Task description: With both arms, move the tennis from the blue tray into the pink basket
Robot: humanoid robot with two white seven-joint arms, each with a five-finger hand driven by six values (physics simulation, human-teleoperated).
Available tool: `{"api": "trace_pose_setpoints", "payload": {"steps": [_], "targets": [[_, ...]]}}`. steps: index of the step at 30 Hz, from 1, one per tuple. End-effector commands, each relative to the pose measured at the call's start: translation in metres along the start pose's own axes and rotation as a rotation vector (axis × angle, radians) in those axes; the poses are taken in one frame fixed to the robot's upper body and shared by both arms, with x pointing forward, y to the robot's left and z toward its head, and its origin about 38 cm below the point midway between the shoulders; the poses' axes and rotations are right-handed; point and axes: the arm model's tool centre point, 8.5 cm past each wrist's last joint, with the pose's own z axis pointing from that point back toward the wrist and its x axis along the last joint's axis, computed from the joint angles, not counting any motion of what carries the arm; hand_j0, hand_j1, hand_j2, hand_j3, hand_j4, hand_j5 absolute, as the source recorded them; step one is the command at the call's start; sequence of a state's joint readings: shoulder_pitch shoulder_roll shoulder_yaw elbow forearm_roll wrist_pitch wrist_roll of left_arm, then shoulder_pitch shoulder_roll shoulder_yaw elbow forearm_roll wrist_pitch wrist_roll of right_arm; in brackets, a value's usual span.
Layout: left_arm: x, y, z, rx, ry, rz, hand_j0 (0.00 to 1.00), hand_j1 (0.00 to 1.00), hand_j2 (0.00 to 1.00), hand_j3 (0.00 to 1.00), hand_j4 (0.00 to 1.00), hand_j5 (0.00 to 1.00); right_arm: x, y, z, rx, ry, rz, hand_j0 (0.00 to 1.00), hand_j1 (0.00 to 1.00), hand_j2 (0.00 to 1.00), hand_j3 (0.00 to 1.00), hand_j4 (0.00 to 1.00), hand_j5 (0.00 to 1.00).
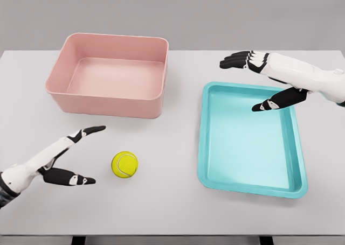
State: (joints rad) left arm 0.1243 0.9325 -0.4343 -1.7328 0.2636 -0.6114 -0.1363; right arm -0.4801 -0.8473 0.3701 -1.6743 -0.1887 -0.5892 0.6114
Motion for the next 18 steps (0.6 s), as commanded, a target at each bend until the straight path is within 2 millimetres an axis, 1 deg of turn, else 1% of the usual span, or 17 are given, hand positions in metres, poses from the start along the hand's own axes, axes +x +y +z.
{"api": "trace_pose_setpoints", "payload": {"steps": [1,5,8,9,12,14,18], "targets": [[0.0,-0.008,-0.005,0.002,-0.015,0.006,1.0,1.0,1.0,1.0,1.0,1.0,0.0,-0.001,0.0,-0.006,-0.002,-0.006,1.0,1.0,1.0,1.0,1.0,1.0],[-0.001,-0.017,-0.01,0.0,-0.024,0.009,1.0,1.0,1.0,1.0,1.0,1.0,0.0,-0.002,0.0,-0.005,0.008,-0.009,1.0,1.0,1.0,1.0,1.0,1.0],[-0.008,-0.02,-0.012,0.003,0.041,0.027,1.0,1.0,1.0,1.0,1.0,1.0,0.01,-0.004,-0.005,0.001,-0.014,0.006,1.0,1.0,1.0,1.0,1.0,1.0],[-0.01,-0.021,-0.013,0.007,0.049,0.034,1.0,1.0,1.0,1.0,1.0,1.0,0.018,-0.005,-0.01,0.008,-0.019,0.007,1.0,1.0,1.0,1.0,1.0,1.0],[-0.014,-0.026,-0.015,0.005,0.081,0.062,0.99,0.99,0.99,0.99,0.99,0.99,0.018,-0.005,-0.009,0.009,-0.015,0.002,1.0,1.0,1.0,1.0,1.0,1.0],[-0.018,-0.031,-0.019,0.01,0.116,0.087,0.99,0.99,0.99,0.99,0.99,0.99,0.018,-0.004,-0.009,0.011,-0.017,0.001,1.0,1.0,1.0,1.0,1.0,1.0],[-0.021,-0.036,-0.02,0.002,0.14,0.099,0.99,0.99,0.99,0.99,0.99,0.99,0.018,-0.007,-0.006,0.013,-0.012,0.01,1.0,1.0,1.0,1.0,1.0,1.0]]}}
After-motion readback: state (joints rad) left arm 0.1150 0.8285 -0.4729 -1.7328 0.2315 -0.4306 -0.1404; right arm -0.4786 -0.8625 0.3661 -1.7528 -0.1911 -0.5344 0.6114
